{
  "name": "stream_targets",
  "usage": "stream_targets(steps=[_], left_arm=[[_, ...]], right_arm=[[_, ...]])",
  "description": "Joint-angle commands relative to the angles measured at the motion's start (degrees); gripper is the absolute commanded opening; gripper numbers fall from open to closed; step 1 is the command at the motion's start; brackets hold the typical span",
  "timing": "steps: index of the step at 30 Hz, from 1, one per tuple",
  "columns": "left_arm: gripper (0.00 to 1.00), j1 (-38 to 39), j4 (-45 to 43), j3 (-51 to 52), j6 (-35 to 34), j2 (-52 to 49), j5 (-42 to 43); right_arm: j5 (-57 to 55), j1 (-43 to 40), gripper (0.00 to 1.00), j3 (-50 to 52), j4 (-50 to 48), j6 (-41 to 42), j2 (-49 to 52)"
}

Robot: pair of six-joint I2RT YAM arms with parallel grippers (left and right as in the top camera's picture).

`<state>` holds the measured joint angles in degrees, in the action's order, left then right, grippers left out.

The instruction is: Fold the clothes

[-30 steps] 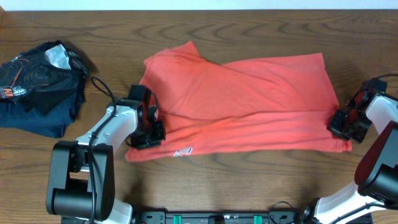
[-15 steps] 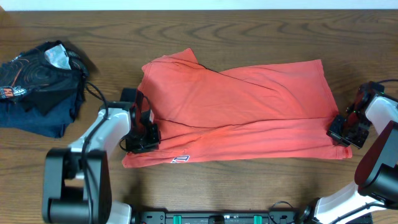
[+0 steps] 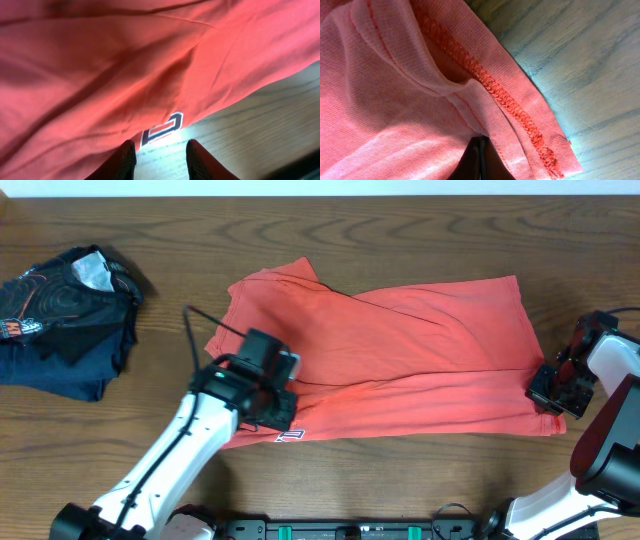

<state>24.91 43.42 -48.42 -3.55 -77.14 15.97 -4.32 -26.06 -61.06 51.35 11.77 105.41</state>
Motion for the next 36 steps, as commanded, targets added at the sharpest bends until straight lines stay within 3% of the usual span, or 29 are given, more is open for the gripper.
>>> stream_targets(steps=[1,5,26,30,36], left_arm=[[0.36,3.7,-1.2,1.2,1.4,-2.0,-5.1],[0.36,6.6,-1.3,1.3,1.4,-5.5,-10.4],[0.34,10.6,-7.3,1.3,1.4,-13.4,-13.8],[0.06,10.6,-9.1,1.3,1.2,-13.5,-13.9],[0.06,10.5,-10.8,0.3,-0.2,-13.4,-13.9]], right_arm=[[-1.0,-0.5,0.01,0.8,-1.2,1.1,1.3],[-1.0,-0.5,0.01,0.8,-1.2,1.0,1.3],[-1.0,-0.5,0.01,0.8,-1.3,1.0,1.3],[-1.0,-0.5,0.01,0.8,-1.2,1.0,1.3],[-1.0,-0.5,0.01,0.8,-1.2,1.0,1.3]])
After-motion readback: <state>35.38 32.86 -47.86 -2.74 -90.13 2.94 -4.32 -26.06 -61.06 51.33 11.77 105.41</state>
